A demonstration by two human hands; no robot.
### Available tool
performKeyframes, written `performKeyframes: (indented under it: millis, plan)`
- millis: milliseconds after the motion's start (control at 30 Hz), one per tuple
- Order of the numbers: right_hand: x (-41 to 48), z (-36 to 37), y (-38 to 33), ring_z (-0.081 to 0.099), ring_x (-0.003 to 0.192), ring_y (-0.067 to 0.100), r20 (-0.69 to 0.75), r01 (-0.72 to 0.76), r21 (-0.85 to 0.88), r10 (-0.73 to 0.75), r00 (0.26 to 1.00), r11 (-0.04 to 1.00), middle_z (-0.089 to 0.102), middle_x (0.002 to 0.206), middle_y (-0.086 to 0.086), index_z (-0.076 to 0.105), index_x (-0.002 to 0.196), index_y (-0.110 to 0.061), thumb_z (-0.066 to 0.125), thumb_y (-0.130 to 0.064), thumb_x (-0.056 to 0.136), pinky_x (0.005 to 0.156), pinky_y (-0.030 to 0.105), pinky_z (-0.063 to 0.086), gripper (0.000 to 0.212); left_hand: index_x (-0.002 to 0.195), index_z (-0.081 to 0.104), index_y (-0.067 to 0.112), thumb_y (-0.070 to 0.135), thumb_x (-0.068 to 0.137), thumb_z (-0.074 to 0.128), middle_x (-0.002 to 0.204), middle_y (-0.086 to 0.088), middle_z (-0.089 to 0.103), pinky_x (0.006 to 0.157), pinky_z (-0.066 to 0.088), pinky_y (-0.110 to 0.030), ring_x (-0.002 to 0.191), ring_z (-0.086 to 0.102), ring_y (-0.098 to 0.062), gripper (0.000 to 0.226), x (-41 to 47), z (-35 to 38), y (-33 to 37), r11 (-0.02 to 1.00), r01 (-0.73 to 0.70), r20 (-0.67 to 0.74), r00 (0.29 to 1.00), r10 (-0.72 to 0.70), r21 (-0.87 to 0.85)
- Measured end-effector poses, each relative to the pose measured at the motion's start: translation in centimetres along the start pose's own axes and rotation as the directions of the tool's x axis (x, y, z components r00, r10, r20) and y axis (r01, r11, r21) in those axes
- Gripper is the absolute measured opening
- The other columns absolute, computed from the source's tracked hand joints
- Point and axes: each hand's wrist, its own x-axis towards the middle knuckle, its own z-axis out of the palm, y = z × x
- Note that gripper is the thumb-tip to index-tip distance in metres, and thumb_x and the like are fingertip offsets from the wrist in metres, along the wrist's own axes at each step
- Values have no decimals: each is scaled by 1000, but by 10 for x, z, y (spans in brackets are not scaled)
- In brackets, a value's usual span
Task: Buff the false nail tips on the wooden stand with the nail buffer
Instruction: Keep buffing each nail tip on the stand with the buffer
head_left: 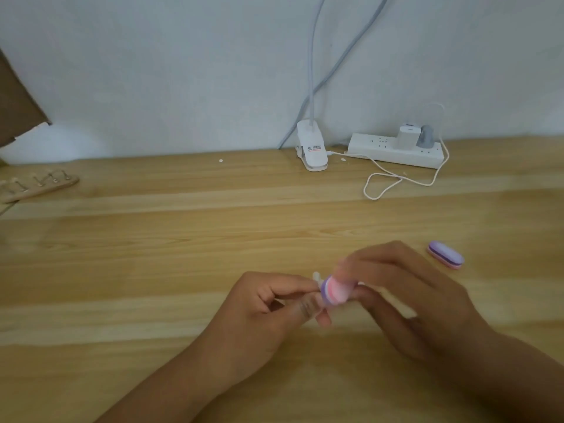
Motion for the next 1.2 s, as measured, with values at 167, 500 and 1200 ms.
performKeyframes:
  millis: [167,500,1200]
  plan:
    - [1,-3,9,60,104,7,67,-19,-88,25,997,996,66,110,4,72,112,-9,60,7,90,95,8,36,30,82,78,24,32,87,68,72,3,72,52,36,-21,58,52,-7,13,-3,0,0,997,1,-31,1000,1,71]
    - [8,-6,7,58,98,6,41,-71,-121,77,996,990,66,104,3,73,108,-7,56,6,91,94,2,30,27,78,79,22,14,85,72,64,4,63,46,26,-5,41,38,5,13,-5,4,4,977,-52,-112,991,77,208]
    - [6,-4,-10,60,92,12,17,-41,-14,41,999,999,66,94,9,74,85,-3,52,6,90,90,10,37,24,89,79,19,18,82,70,75,20,64,59,34,-1,62,49,19,12,-5,8,5,752,-172,-137,934,330,636]
